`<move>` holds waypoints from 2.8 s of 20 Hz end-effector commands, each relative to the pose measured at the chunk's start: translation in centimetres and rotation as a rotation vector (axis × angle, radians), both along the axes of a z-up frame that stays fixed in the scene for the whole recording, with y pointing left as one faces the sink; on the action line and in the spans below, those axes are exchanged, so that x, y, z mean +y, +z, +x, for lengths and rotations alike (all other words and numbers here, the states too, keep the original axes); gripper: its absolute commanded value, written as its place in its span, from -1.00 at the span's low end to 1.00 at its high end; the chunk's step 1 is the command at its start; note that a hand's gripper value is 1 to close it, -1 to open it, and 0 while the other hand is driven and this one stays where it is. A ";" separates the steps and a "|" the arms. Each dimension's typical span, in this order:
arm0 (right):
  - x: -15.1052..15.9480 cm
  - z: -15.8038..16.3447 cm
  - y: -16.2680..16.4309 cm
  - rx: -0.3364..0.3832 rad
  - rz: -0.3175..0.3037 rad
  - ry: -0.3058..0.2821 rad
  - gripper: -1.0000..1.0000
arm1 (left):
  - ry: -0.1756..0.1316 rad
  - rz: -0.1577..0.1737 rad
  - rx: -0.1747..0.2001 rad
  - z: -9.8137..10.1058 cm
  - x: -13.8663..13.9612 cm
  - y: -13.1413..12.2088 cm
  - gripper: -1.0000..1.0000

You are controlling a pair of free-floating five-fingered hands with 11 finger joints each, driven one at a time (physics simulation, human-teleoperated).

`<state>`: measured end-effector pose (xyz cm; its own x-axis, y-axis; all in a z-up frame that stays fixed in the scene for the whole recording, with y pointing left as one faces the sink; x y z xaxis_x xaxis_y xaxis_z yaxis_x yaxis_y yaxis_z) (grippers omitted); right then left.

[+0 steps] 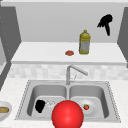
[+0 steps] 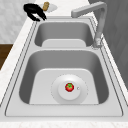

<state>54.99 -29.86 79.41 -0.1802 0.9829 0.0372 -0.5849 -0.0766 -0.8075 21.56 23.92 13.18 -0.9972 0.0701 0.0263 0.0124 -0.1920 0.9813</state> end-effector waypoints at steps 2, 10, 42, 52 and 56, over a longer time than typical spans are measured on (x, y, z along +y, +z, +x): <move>-0.7 -3.1 -0.6 -0.005 0.007 -0.046 -1.00 | 0.000 0.000 0.000 0.0 0.0 0.0 0.00; -1.9 -8.3 -1.6 -0.010 -0.010 -0.062 -1.00 | 0.000 0.000 0.000 0.0 0.0 0.0 0.00; -2.8 -29.3 -8.1 -0.038 -0.076 -0.158 -1.00 | 0.000 0.000 0.000 0.0 0.0 0.0 0.00; -2.8 -34.3 -11.1 -0.057 -0.109 -0.220 -1.00 | 0.000 0.000 0.000 0.0 0.0 0.0 0.00; -2.8 -36.2 -12.2 -0.060 -0.126 -0.246 -1.00 | 0.000 0.000 0.000 0.0 0.0 0.0 0.00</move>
